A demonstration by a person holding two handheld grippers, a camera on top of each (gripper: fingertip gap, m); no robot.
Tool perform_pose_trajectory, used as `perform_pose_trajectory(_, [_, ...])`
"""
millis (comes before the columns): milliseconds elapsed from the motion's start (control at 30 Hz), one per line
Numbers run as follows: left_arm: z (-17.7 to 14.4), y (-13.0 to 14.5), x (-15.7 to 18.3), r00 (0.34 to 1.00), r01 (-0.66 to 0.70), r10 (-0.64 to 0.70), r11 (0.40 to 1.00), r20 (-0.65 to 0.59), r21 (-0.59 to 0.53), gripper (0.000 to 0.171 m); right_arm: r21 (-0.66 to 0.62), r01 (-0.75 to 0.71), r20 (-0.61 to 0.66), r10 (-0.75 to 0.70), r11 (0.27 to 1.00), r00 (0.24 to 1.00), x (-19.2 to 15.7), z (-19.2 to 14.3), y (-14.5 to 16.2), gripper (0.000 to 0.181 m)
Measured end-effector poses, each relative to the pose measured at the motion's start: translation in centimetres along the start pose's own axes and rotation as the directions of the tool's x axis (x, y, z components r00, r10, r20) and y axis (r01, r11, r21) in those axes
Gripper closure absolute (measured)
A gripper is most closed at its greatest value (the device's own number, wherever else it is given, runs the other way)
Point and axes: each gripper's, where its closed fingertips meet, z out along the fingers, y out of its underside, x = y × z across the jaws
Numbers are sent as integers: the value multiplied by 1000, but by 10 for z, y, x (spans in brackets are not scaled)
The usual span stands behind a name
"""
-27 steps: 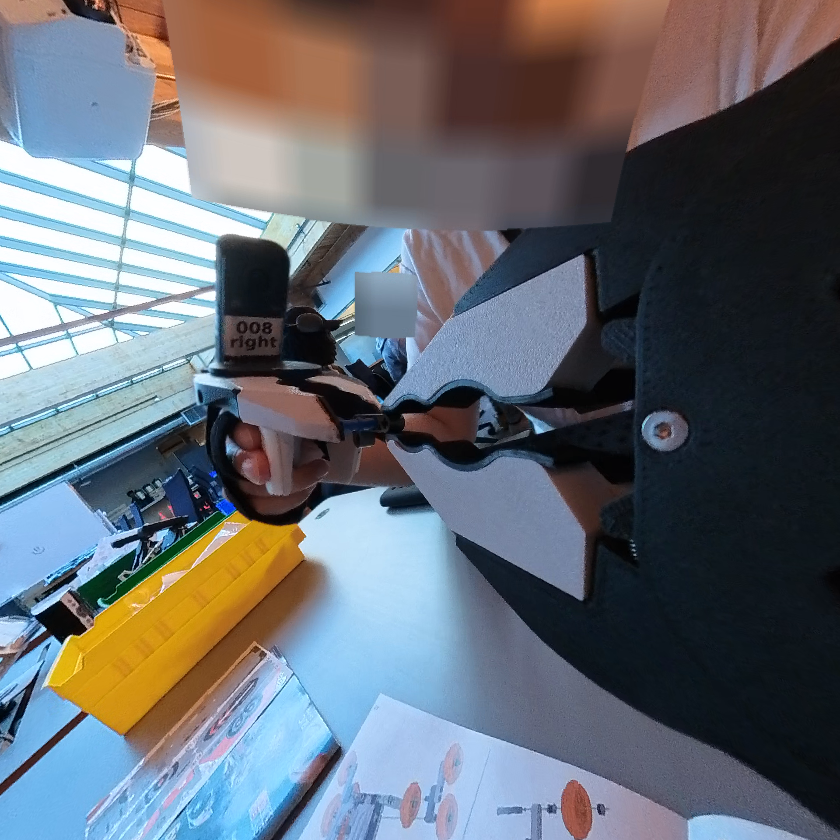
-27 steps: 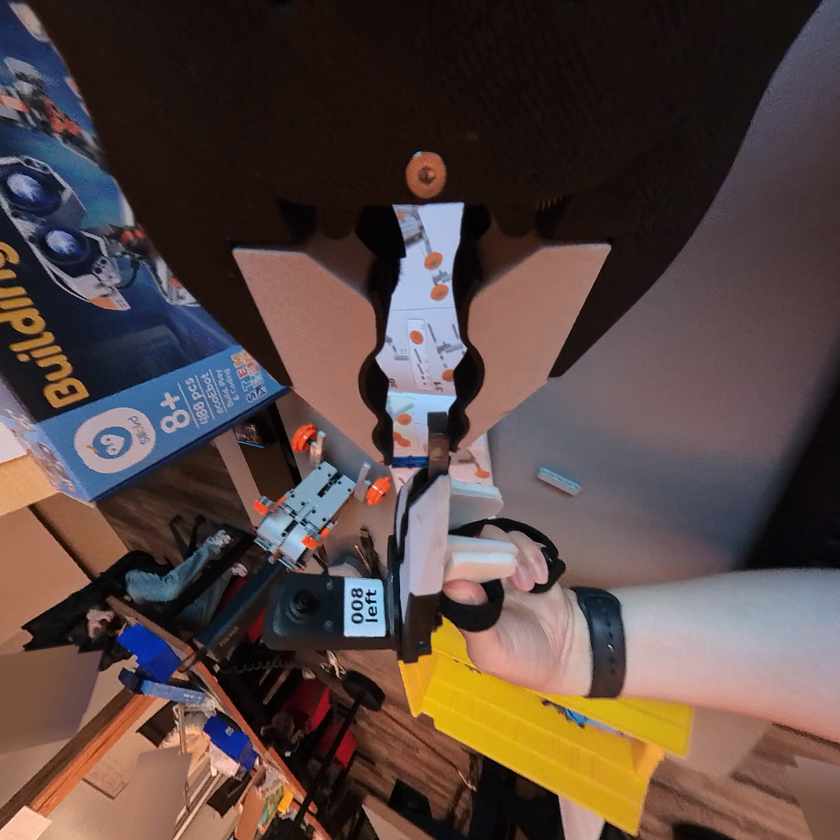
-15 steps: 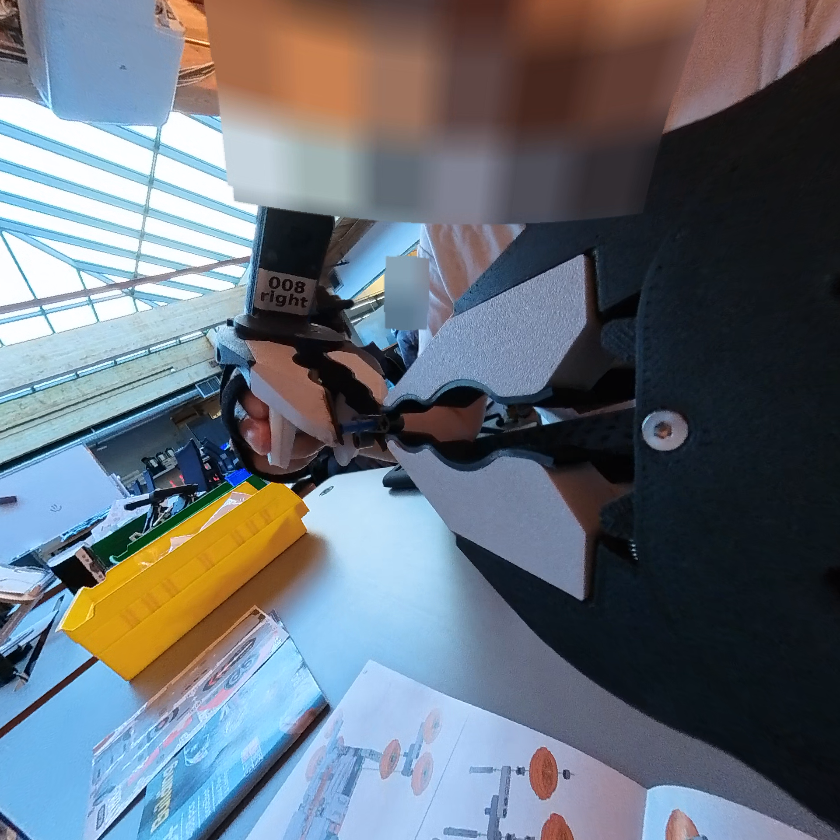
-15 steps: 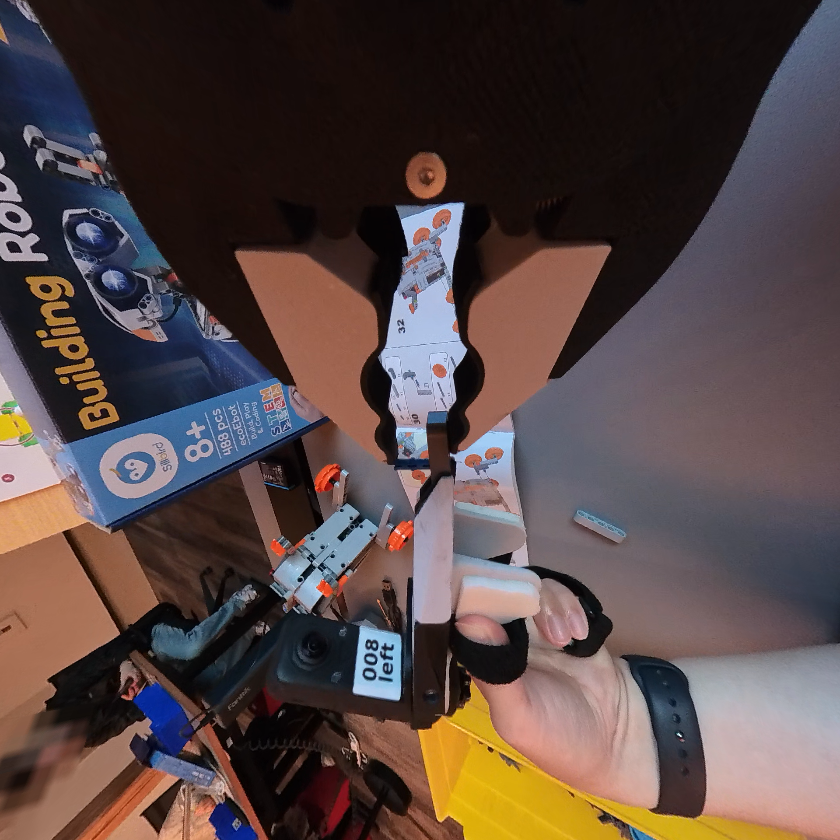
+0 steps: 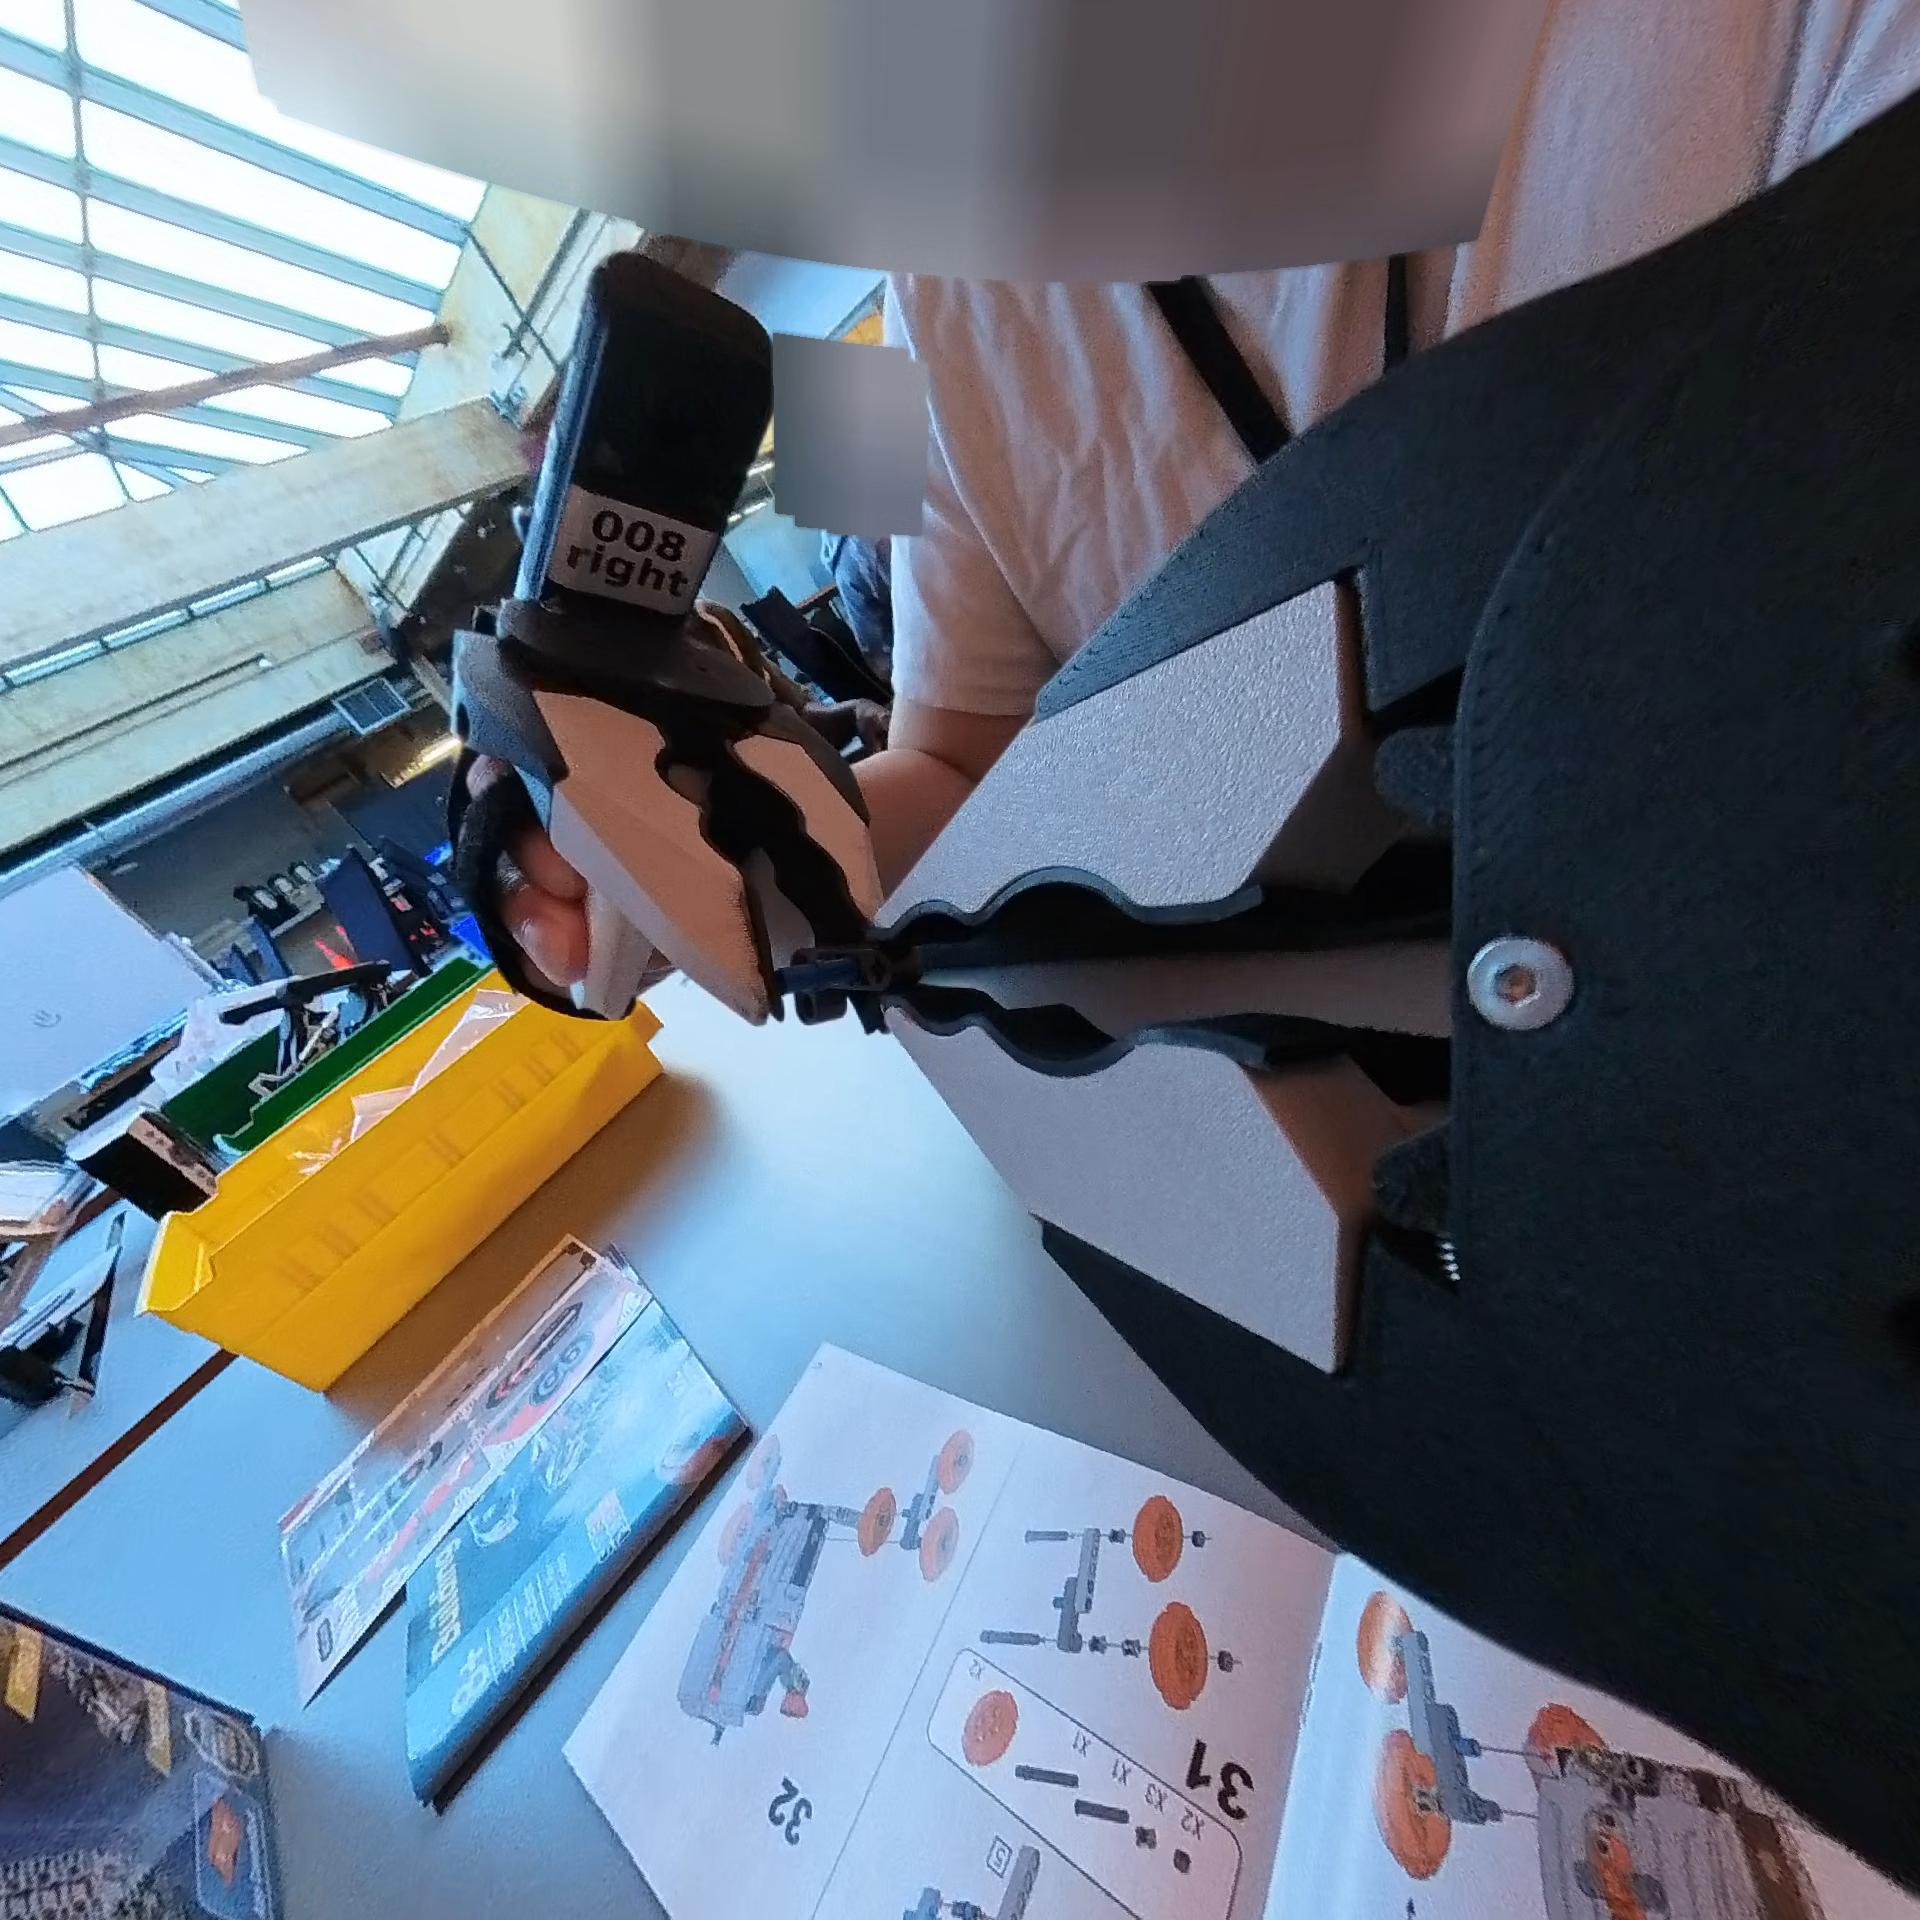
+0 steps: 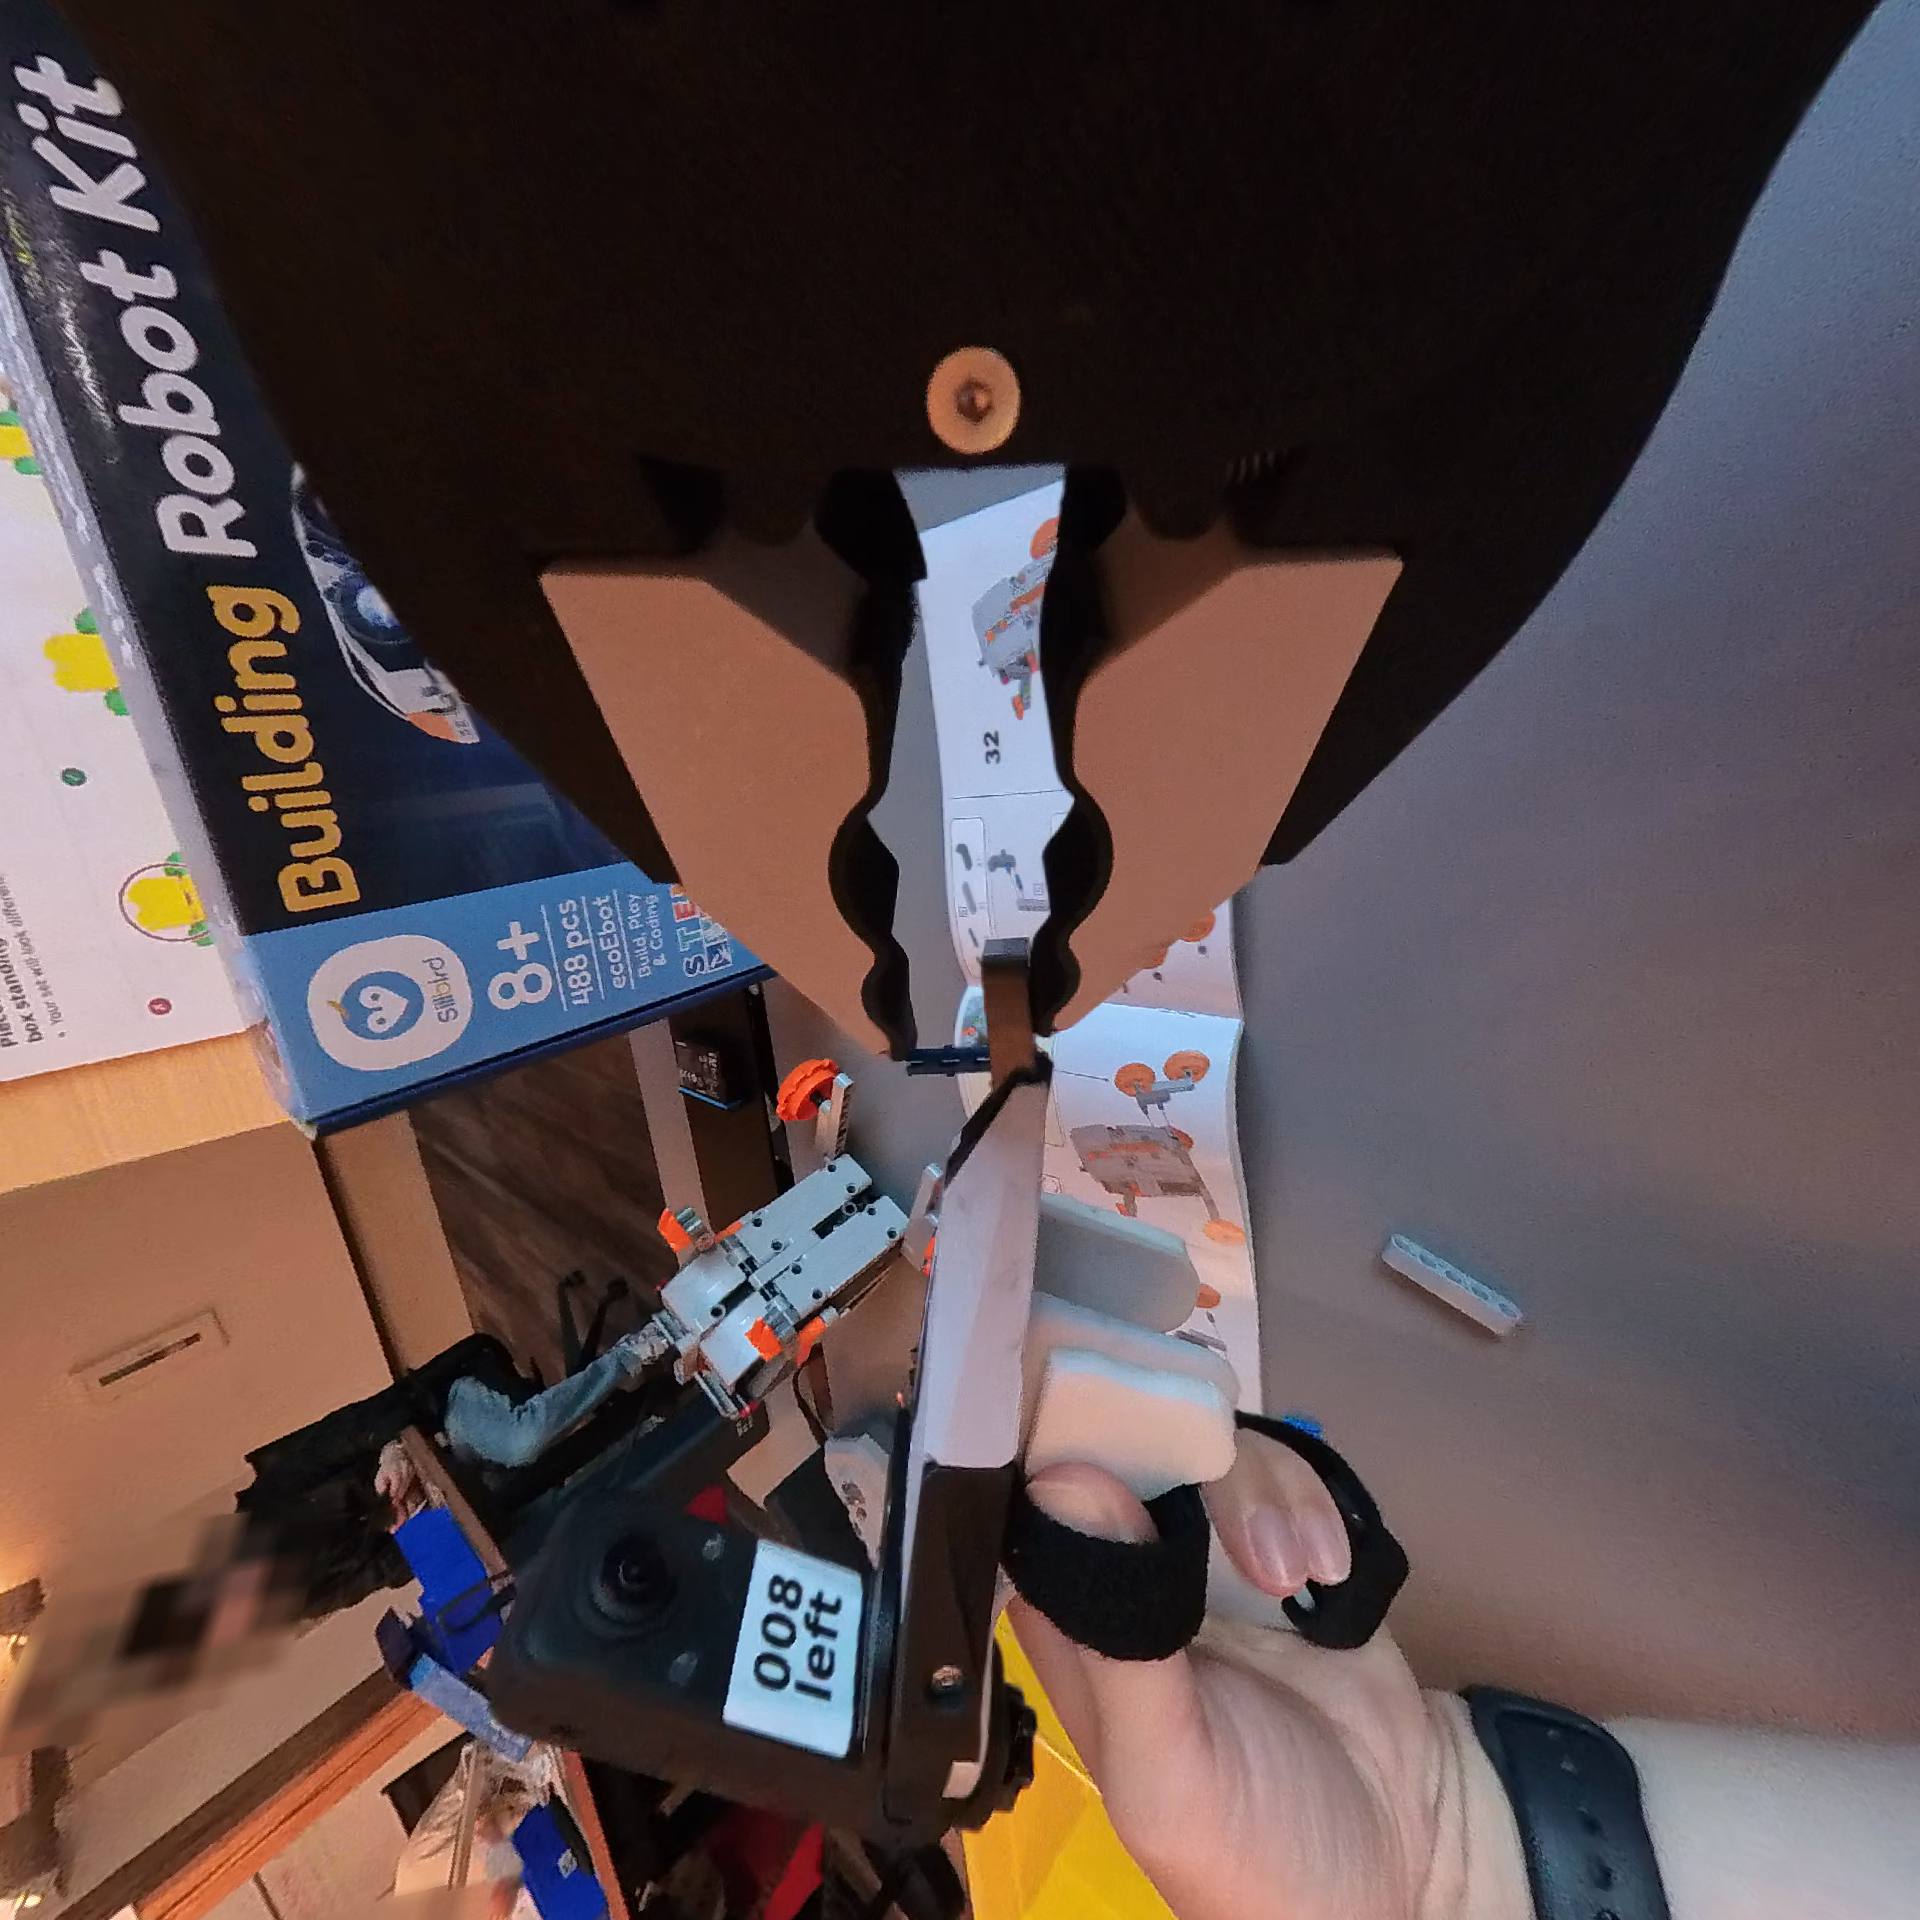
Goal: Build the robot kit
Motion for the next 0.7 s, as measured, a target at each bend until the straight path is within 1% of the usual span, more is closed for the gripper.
perform_pose_trajectory(100, [-2, 5, 3, 999, -31, 31, 999, 8, -32, 167, -2, 4, 30, -4, 1000, 1000, -6, 0, -2, 157])
perform_pose_trajectory(200, [-1, 10, 6, 999, -33, 33, 997, -2, -63, 167, -34, 96, 25, -95, 995, 995, -10, -1, 0, 150])
perform_pose_trajectory(300, [0, 16, -3, 999, 1, 4, 996, 47, -95, 167, -78, 143, 26, -141, 987, 990, -14, 0, 2, 151])
perform_pose_trajectory(467, [0, 20, -7, 998, 28, -21, 994, 66, -108, 167, -123, 155, 58, -149, 980, 987, -20, 4, 7, 154])
perform_pose_trajectory(700, [0, 22, -10, 997, 52, -45, 992, 70, -113, 167, -129, 134, 61, -127, 983, 990, -22, 8, 7, 156])
